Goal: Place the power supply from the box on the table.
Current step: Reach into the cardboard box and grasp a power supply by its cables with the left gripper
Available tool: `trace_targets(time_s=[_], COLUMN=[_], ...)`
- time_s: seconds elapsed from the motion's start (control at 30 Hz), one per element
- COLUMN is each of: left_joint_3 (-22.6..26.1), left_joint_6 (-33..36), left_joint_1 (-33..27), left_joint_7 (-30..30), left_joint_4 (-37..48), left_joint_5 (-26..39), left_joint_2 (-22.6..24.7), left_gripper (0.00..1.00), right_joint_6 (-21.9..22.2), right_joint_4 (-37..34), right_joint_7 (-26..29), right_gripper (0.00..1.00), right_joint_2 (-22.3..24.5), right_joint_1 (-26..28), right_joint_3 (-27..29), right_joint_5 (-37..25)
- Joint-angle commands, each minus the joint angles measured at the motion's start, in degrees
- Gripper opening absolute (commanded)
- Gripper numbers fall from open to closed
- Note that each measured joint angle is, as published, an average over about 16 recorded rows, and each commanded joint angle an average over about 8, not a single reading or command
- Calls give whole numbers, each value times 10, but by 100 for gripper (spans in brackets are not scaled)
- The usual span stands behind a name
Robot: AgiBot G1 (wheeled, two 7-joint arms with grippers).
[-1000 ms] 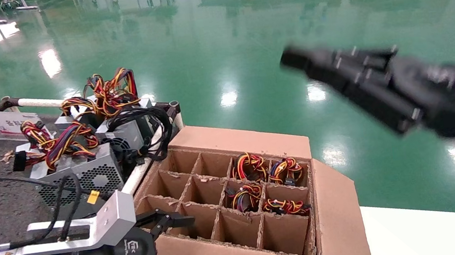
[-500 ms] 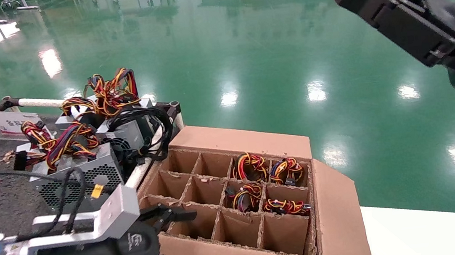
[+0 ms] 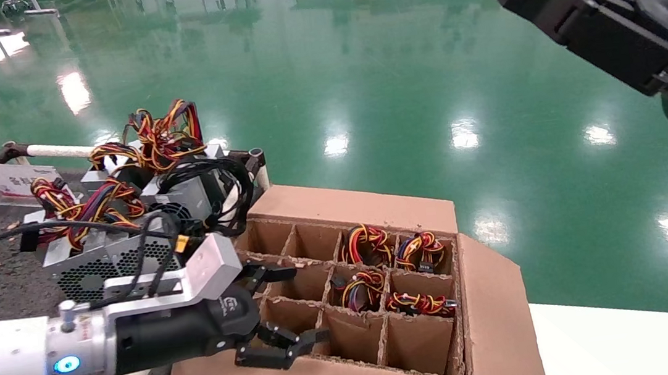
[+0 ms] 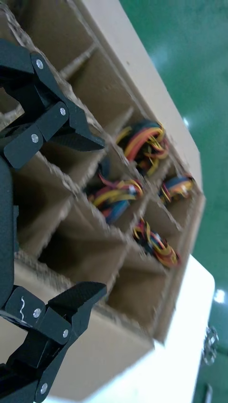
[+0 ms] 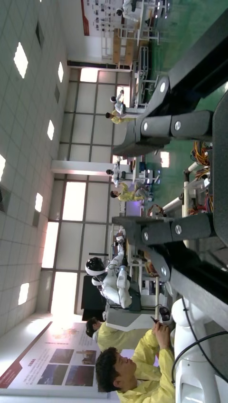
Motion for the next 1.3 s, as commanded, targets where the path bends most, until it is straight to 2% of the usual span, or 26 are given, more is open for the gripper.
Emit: trace_targets(time_s=[0.03,0.5,0.93,1.3], left_joint_3=[4,10,6,20], left_joint_6=[-14,-40,-36,-39], left_joint_1=[-1,-3,-2,4], left_joint_7=[6,20,33,55], left_joint_4=[12,36,39,54], left_joint_5=[9,20,-16,-39], left_joint_2=[10,30,43,58], left_gripper=[100,100,100,100], right_joint_6=[0,0,0,0], right_joint_4=[0,-1,-1,-1], right_joint_7=[0,-1,-1,-1], right_gripper=[100,100,100,100], right_joint_2=[0,0,0,0], right_joint_1=[0,0,0,0], right_joint_3=[0,0,0,0], right_joint_5=[0,1,1,1])
